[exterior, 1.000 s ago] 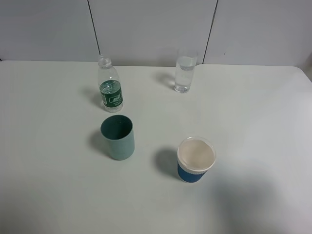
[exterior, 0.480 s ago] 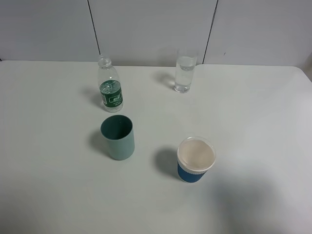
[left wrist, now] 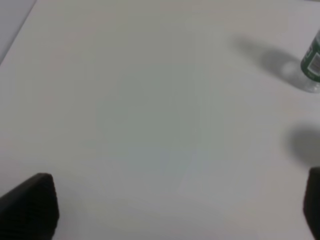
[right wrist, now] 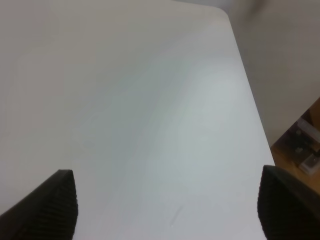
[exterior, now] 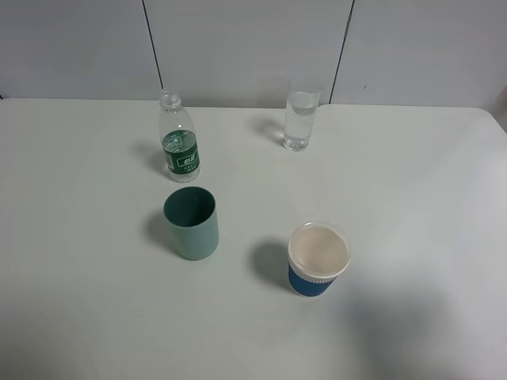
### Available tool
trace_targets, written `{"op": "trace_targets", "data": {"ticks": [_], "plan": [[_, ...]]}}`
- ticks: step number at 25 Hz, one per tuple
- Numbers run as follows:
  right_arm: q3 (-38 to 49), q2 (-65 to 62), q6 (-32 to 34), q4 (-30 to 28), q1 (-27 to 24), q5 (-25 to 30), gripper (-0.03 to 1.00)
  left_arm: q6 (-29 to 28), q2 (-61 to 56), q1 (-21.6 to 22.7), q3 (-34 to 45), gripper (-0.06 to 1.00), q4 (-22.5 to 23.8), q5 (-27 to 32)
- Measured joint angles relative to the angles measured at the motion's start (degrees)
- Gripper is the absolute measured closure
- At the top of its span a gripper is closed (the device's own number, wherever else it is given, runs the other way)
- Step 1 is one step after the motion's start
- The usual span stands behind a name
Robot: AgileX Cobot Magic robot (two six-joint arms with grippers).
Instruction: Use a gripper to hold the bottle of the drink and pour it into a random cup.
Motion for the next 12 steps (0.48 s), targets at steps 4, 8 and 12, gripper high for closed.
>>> {"op": "trace_targets", "data": {"ticks": [4,8,12], "plan": [[0.0,0.0,0.0,0.0,0.0,0.0,0.23,0.0,0.0,0.0,0.0,-0.05,0.0,0.0],[0.0,0.0,0.0,0.0,0.0,0.0,0.23,0.0,0.0,0.0,0.0,-0.05,0.0,0.0],[0.0,0.0,0.0,0.0,0.0,0.0,0.23,0.0,0.0,0.0,0.0,-0.05,0.0,0.0]]}}
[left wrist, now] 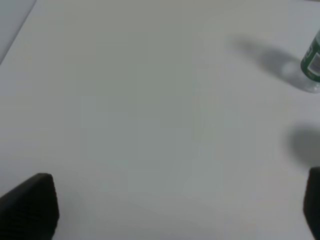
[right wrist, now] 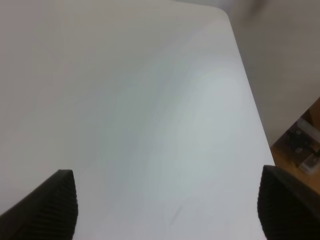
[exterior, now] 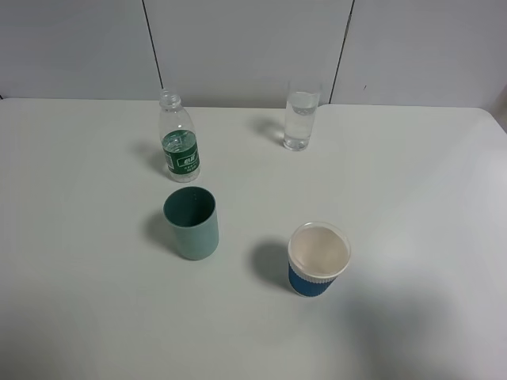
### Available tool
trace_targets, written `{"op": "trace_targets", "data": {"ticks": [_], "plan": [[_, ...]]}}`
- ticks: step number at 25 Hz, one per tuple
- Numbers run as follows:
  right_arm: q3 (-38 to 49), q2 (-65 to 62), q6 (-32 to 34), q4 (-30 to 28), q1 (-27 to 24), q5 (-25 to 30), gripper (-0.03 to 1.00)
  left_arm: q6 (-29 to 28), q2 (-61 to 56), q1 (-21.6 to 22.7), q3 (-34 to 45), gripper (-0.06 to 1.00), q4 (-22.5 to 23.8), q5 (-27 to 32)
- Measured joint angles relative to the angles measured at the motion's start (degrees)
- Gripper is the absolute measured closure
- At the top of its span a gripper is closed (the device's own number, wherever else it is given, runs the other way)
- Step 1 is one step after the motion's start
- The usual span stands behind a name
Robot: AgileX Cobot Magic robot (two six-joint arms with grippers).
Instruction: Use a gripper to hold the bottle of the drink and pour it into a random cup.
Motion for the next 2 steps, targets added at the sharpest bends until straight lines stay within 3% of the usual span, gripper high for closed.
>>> {"op": "trace_targets", "data": {"ticks": [2], "plan": [[0.0,0.0,0.0,0.0,0.0,0.0,0.23,0.0,0.0,0.0,0.0,-0.05,0.0,0.0]]}}
